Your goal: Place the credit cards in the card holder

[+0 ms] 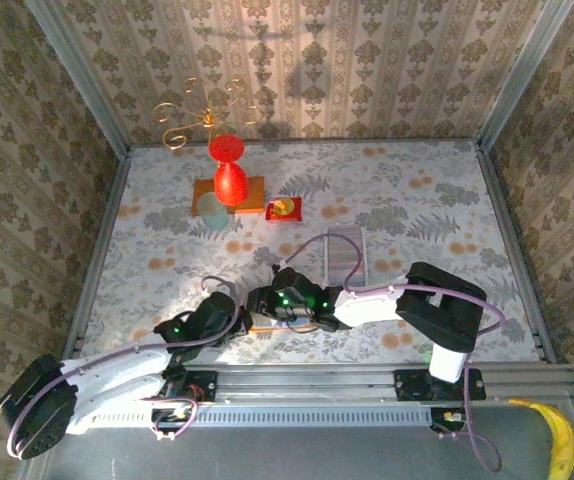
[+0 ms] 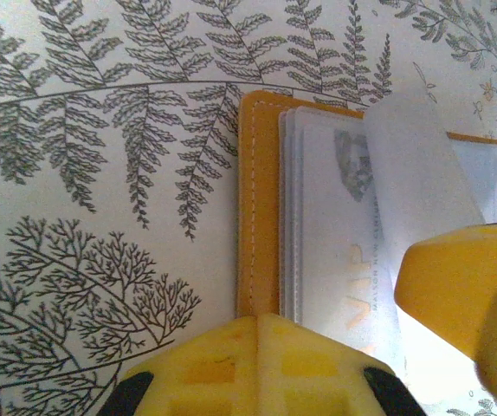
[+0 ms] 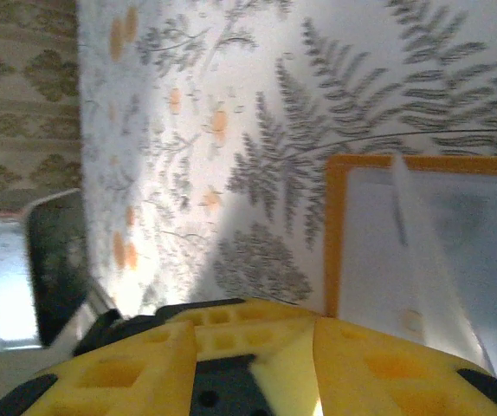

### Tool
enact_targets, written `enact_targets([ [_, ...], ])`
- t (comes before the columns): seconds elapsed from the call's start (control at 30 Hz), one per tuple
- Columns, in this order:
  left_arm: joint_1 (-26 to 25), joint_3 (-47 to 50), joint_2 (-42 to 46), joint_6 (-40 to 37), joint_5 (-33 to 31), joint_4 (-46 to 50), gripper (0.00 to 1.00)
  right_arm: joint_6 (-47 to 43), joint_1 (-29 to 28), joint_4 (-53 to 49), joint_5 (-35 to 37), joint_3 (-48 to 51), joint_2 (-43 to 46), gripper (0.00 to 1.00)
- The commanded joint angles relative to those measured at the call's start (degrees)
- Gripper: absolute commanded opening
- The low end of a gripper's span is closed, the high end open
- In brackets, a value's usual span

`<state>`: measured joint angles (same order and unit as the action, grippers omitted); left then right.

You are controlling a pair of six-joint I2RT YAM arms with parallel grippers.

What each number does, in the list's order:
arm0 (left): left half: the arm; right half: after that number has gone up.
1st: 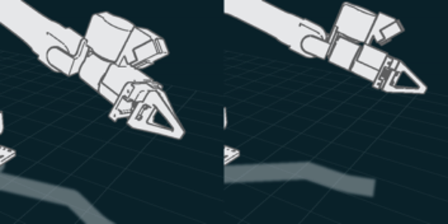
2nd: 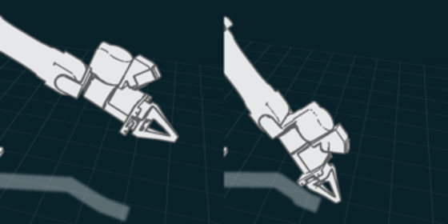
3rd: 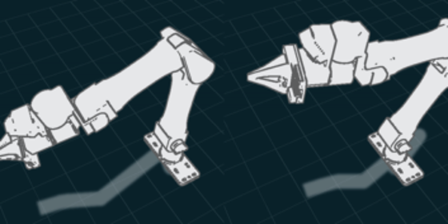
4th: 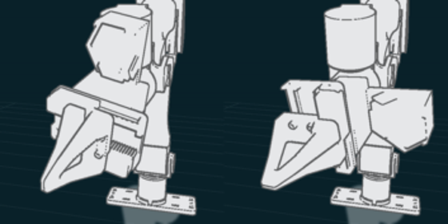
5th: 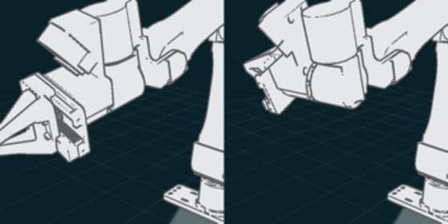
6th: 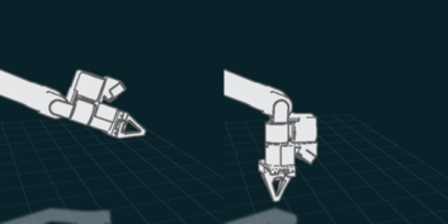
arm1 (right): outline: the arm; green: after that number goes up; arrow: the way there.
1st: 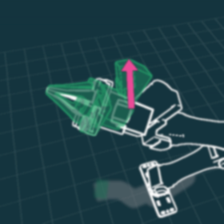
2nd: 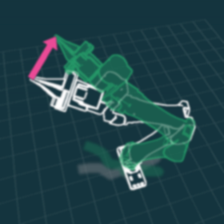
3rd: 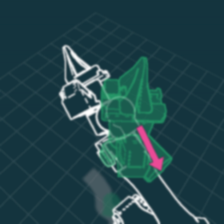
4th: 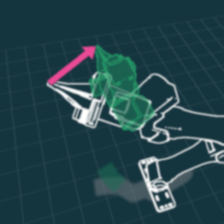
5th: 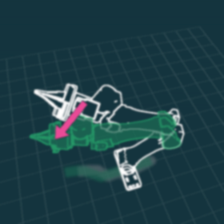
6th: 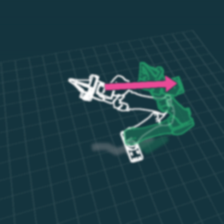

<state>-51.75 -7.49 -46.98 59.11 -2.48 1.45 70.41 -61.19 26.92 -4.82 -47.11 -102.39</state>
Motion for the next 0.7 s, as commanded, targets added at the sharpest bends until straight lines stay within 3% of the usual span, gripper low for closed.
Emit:
enact_targets([
  [0.0, -0.4, 1.7, 1.7, 0.9, -2.1, 5.3, 0.05, 1.4, -0.4, 7.0, -3.4, -1.3, -0.2, 0.40],
  [0.43, -0.5, 2.4, 7.2, 1.6, -3.5, 7.9, 0.05, -1.7, -1.1, 3.7, -0.3, -7.0, 4.0, 0.41],
  [0.67, -0.4, -0.4, 10.8, 0.1, -4.6, 13.1, 0.12, -22.0, 0.6, -18.5, 12.3, -6.0, 20.2, 0.45],
])
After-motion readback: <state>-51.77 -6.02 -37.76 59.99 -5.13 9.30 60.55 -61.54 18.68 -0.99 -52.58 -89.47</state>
